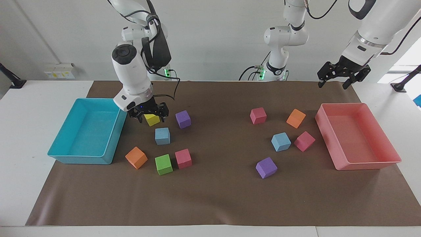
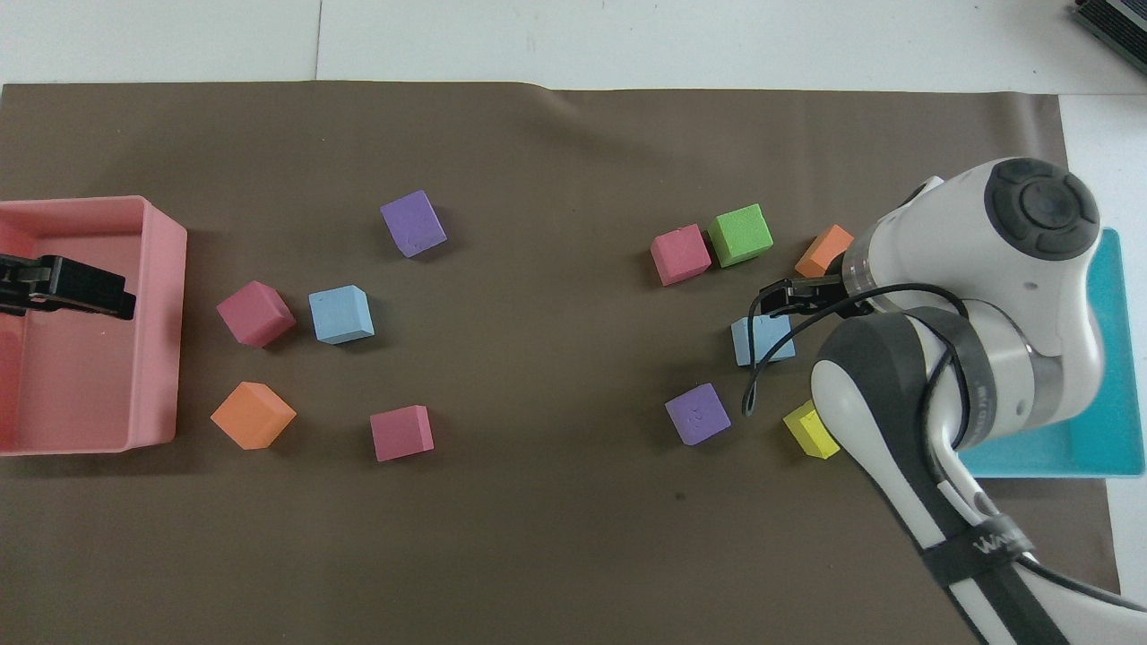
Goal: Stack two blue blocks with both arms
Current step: 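Reach the right gripper down to the nearby light blue cube, then close the right gripper on the light blue cube and lift it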
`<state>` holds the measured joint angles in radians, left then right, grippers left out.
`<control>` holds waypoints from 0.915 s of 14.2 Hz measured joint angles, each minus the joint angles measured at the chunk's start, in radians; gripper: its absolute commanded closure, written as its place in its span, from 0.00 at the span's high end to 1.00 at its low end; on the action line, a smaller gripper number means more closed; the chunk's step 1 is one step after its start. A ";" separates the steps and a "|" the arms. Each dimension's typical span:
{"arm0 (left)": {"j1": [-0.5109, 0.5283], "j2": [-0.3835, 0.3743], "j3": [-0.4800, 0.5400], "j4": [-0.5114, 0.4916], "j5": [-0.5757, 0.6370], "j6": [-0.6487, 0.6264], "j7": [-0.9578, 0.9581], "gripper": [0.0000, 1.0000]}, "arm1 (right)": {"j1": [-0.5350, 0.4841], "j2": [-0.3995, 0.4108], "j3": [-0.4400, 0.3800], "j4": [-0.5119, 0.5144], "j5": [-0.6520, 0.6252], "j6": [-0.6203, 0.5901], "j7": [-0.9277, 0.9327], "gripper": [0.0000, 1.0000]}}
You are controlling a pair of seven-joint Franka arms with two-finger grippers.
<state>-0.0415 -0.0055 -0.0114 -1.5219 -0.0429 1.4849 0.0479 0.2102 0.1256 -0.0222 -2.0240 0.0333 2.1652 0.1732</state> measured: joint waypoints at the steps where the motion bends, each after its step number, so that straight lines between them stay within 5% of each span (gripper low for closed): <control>1: 0.000 0.000 0.000 0.000 0.000 0.000 0.000 1.00 | -0.002 0.007 0.000 -0.017 0.034 0.022 0.000 1.00; 13: 0.000 0.000 0.000 0.000 0.000 -0.001 0.000 1.00 | -0.007 0.082 0.000 -0.061 0.079 0.140 -0.013 1.00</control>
<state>-0.0415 -0.0055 -0.0114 -1.5219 -0.0428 1.4838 0.0479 0.2030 0.2080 -0.0226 -2.0851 0.1121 2.3055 0.1599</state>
